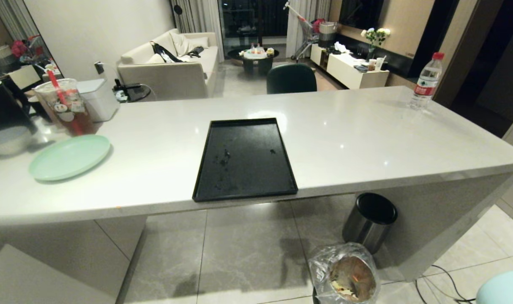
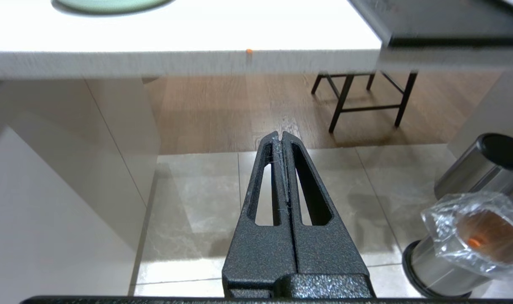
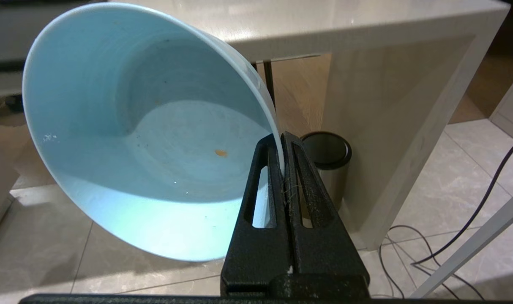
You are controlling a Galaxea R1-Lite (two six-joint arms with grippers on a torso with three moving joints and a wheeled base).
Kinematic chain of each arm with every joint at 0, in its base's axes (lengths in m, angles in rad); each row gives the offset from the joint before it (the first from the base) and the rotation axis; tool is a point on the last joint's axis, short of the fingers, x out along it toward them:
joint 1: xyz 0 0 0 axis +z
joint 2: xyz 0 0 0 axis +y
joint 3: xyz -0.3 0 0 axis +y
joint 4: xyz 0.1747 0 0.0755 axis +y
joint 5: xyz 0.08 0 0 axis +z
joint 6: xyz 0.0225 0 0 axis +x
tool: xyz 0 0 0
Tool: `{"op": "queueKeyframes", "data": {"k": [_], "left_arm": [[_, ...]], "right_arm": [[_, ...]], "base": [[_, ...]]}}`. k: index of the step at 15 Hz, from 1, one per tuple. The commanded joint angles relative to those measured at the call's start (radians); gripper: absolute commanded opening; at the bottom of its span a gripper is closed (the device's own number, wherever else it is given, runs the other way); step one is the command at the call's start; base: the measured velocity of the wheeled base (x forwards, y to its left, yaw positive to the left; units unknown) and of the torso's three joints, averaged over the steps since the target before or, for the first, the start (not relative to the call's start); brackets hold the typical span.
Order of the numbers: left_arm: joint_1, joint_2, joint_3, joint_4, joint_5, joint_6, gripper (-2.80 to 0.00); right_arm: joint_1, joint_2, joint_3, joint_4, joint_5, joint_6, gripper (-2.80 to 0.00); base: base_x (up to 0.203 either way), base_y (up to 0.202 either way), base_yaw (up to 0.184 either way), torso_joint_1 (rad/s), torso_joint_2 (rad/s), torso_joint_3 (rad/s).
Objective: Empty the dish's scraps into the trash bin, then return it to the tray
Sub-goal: Put the bowl back to the table
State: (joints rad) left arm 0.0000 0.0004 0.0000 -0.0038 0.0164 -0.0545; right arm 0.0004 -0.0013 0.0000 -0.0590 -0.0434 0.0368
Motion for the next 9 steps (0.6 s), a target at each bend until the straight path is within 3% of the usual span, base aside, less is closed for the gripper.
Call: {"op": "queueKeyframes", "data": {"k": [1, 9], "left_arm": [[0.000, 0.001, 0.000, -0.001, 0.000, -0.001, -2.80], [0.000, 0.001, 0.000, -0.001, 0.000, -0.001, -2.80]], "right_arm": [[0.001, 0.001, 0.000, -0.001, 0.000, -0.001, -2.80], [0.001, 0.001, 0.000, -0.002, 0.000, 0.002, -2.80]], "base": [[0.000, 0.000, 0.000, 0.195, -0.56, -0.369], [0.000, 0.000, 0.000, 0.205, -0.54, -0.339]]}}
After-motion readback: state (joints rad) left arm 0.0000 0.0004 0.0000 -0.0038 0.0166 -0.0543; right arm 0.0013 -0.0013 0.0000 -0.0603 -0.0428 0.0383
